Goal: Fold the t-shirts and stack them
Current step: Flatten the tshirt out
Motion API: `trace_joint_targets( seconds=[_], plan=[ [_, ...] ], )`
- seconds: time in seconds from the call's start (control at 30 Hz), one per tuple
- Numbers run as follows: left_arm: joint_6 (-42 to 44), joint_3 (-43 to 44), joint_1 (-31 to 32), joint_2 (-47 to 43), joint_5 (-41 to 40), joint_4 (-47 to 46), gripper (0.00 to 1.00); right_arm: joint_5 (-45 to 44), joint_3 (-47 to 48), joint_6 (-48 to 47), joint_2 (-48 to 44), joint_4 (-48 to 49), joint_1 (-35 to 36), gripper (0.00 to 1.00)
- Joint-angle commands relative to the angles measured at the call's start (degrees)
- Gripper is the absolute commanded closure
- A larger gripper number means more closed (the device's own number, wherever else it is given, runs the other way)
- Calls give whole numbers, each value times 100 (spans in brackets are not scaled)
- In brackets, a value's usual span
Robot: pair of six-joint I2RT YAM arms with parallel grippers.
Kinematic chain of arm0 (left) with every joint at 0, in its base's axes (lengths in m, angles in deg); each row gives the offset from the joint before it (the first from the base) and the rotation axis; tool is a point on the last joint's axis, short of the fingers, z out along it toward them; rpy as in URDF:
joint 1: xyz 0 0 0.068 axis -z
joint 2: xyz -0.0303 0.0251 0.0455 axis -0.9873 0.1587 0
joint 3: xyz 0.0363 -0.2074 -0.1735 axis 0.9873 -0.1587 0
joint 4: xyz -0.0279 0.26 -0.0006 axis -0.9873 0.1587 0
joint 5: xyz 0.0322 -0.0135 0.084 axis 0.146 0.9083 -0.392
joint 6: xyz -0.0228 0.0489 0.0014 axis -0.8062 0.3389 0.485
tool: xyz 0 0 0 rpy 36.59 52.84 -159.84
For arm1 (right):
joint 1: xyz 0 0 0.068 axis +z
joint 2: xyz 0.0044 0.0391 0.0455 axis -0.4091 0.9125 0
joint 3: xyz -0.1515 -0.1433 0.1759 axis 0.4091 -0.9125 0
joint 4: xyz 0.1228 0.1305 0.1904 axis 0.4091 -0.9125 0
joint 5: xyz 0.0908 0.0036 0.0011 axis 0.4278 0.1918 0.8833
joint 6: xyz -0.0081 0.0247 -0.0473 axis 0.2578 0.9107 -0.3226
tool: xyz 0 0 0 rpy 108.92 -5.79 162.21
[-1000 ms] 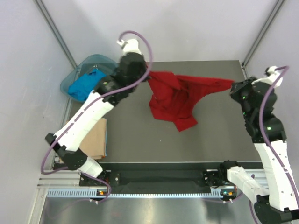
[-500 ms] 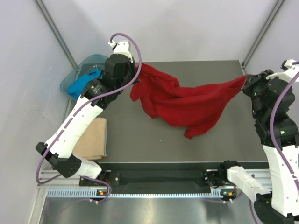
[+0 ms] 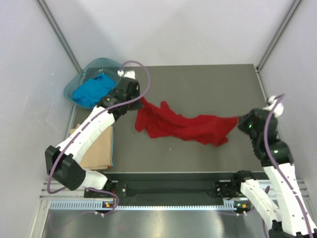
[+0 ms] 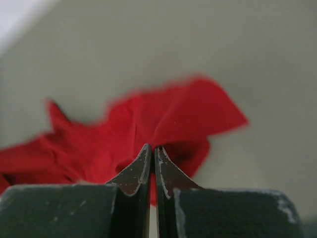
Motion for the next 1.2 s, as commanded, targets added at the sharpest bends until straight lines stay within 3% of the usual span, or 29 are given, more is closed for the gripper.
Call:
trace_joint_targets(
  seconds=[0.0, 0.1, 0.13, 0.23, 0.37, 0.5, 0.57, 0.6, 0.63, 0.73, 0.87, 0.9, 1.0, 1.17],
  plan=[
    [-372, -993, 6, -229, 290, -301, 100, 596, -1025, 621, -507, -576, -33, 100],
    [-469, -1469, -65, -133, 177, -276, 100, 849, -1501, 657, -719, -646, -24, 100],
    [-495, -1487, -82, 33, -259, -171, 100, 999, -1693, 666, -745, -620, -24, 100],
    [-600, -1400, -284, 245, -623, 137, 100, 1614, -2124, 701, -720, -454, -24, 100],
    [-574, -1189, -696, 149, -720, 103, 100, 1774, -2415, 684, -737, -295, -16, 100],
    [-162, -820, -1014, 228, -12, -668, 100, 1967, -2372, 587, -719, -32, -16, 100],
    [-4, -110, -1093, 438, 167, -776, 100, 1827, -1882, 369, -527, 188, -16, 100],
    [23, 232, -1119, 665, 289, -750, 100, 1348, -1575, 332, -213, 162, -24, 100],
    [41, 984, -1154, 789, 343, -750, 100, 1143, -832, 254, -27, 127, -24, 100],
    [-98, 2121, -1198, 1194, 606, -1352, 100, 212, 622, -80, 677, 372, -24, 100],
    [-652, 3449, -1322, 1949, 1046, -2094, 100, -860, 1748, -581, 1529, 1540, -103, 100],
    [-749, 3992, -1330, 2316, 1125, -2182, 100, -863, 2107, -678, 1879, 1994, -234, 100],
    [-1153, 4427, -1339, 2714, 1766, -2805, 100, -154, 2942, -959, 2460, 2533, -638, 100],
    [-1541, 4113, -1348, 2435, 2242, -3912, 100, 884, 3973, -1803, 2779, 2755, -754, 100]
  ],
)
